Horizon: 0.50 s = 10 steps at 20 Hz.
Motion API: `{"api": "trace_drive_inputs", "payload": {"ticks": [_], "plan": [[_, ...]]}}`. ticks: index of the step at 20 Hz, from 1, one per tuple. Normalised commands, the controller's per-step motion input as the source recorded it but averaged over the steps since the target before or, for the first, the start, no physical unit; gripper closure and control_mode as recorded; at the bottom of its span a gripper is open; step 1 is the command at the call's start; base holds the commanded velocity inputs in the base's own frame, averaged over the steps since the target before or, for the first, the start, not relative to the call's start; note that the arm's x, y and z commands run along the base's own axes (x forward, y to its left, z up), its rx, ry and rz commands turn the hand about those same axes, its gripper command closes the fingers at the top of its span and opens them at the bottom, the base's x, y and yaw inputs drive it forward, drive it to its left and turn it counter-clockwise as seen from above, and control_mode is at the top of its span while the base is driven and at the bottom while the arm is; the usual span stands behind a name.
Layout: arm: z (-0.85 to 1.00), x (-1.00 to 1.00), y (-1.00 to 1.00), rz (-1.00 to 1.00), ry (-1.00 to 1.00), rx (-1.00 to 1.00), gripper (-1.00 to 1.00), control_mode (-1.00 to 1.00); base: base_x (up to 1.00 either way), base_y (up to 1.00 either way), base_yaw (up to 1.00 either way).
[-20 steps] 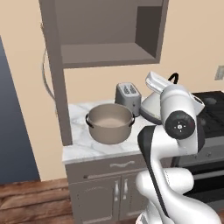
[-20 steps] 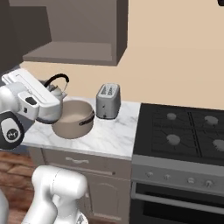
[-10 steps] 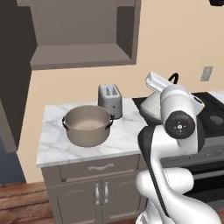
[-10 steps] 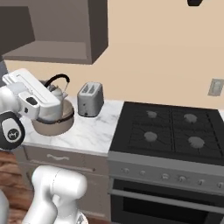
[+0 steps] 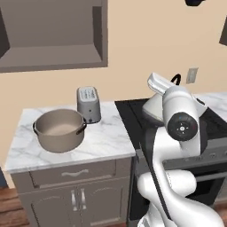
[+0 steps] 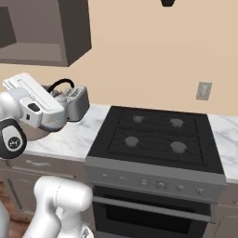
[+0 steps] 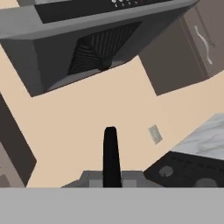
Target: Pick the kettle from the cabinet and place it on a stove burner. Then pick the pot from the counter and place it on another stove burner. Finally, turn both burners on.
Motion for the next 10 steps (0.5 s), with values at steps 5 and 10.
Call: {"api": "trace_drive_inputs", "payload": {"ticks": [5, 10], "plan": [[0.0, 0.0, 0.0, 0.0, 0.0, 0.0, 1.0, 1.0, -0.12, -0.58, 0.0], [0.0, 0.0, 0.0, 0.0, 0.0, 0.0, 1.0, 1.0, -0.02, -0.57, 0.0]]}}
